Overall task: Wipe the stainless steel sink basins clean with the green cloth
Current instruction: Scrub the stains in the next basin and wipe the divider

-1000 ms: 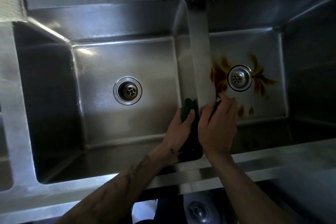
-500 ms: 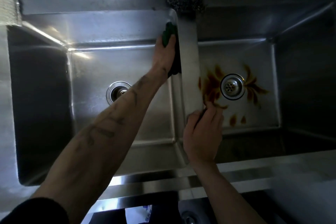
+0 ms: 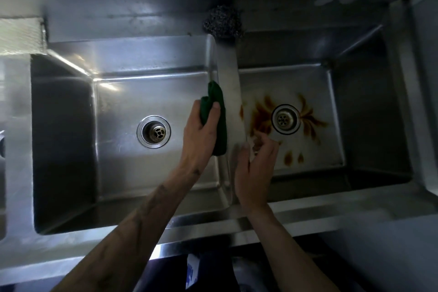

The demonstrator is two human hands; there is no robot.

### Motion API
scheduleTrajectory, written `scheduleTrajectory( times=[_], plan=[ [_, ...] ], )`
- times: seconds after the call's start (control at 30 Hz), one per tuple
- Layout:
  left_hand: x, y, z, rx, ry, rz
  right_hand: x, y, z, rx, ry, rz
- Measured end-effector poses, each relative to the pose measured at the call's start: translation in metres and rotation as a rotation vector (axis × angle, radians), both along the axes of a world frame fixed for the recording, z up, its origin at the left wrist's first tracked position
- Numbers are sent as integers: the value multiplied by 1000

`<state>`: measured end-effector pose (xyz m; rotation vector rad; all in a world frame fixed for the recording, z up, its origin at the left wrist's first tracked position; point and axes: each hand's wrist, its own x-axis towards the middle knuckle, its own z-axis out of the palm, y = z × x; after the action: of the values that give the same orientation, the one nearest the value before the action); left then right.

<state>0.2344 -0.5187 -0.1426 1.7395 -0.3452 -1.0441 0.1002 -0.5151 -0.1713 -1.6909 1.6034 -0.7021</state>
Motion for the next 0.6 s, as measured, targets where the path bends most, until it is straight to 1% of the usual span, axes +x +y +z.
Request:
scheduleTrajectory(
  times=[0.07,0.13,0.2,0.23,0.27,0.3,0.33,0.4,0.43,0.5,0.53,0.6],
  plan=[
    [-9,9,15,-62,47,-38,-3,3,24,17,-140,53],
    [-19,16,27,-123,184,-96,-3,7,48,118,-244,143],
    [-24,19,31,-125,311,-193,-6,4,57,195,-231,129],
    [-25,19,31,-94,323,-250,-8,1,56,200,-203,73],
    [-25,19,32,-66,297,-297,-11,-4,53,196,-174,8],
    [-23,18,32,-45,221,-322,-15,-9,49,189,-146,-59],
    [-21,18,31,-33,130,-306,-18,-13,45,187,-123,-119],
    [-15,19,22,2,-23,-191,-20,-22,37,195,-52,-169],
    [-12,21,15,30,-68,-130,-18,-26,31,219,-9,-150],
    [-5,26,-4,95,-128,-75,-11,-32,18,297,41,-62],
    [-2,28,-14,123,-148,-59,-5,-36,12,321,39,-24],
    [3,31,-24,154,-176,-17,11,-55,4,307,9,9]
  ],
)
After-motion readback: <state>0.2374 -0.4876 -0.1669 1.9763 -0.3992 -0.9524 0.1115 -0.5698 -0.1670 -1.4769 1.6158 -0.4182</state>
